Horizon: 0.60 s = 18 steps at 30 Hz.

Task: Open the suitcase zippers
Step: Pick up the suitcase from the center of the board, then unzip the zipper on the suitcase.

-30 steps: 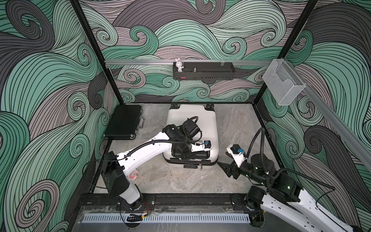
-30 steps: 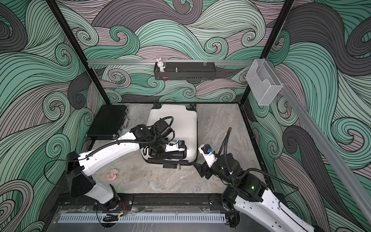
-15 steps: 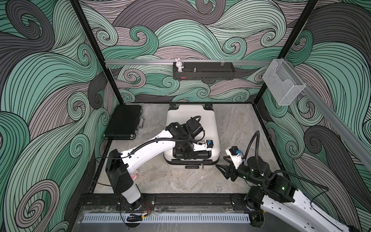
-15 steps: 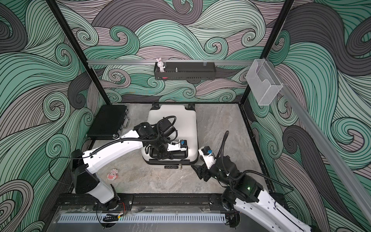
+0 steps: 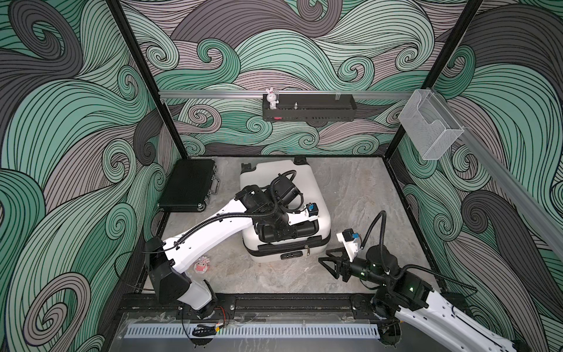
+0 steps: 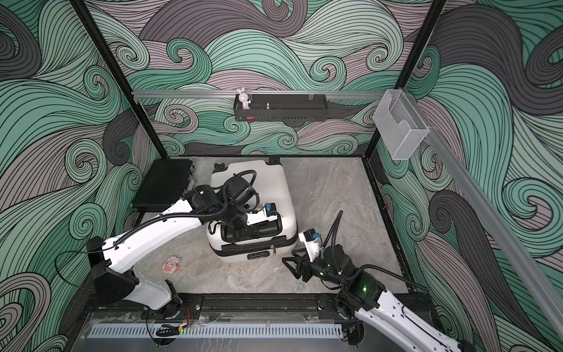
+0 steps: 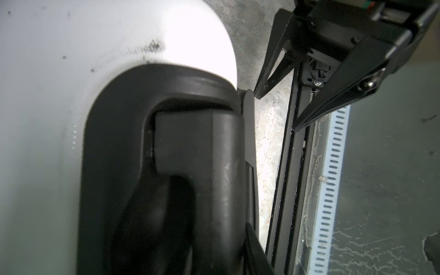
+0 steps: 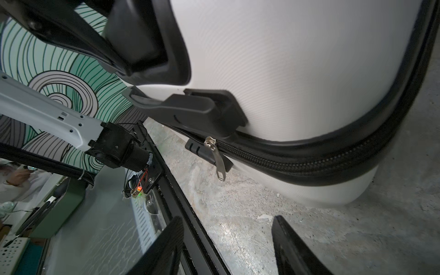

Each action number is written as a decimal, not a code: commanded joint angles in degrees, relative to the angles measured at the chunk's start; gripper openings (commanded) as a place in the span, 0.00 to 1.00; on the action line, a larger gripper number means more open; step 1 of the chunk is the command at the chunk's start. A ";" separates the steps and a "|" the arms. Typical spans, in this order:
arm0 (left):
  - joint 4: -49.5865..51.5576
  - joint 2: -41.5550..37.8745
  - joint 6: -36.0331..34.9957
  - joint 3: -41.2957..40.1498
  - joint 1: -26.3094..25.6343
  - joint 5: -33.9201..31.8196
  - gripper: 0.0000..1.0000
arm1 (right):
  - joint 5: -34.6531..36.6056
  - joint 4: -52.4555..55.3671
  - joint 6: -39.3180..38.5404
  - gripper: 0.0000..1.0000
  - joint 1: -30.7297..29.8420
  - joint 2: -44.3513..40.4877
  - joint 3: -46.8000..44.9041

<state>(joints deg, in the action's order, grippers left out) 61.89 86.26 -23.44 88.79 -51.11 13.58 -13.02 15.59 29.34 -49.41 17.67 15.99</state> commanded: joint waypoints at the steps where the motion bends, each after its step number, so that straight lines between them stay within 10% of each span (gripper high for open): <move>1: -8.78 -4.34 0.59 5.76 0.73 -1.60 0.00 | -4.14 -10.61 6.21 0.57 0.54 3.55 -1.86; 18: -12.66 -4.08 3.40 8.50 2.18 2.78 0.00 | -2.42 -22.77 12.29 0.51 2.87 6.92 -7.65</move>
<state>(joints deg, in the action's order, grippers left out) 59.09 86.26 -19.75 90.98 -49.43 15.68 -17.15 -3.42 40.42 -47.11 24.99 9.37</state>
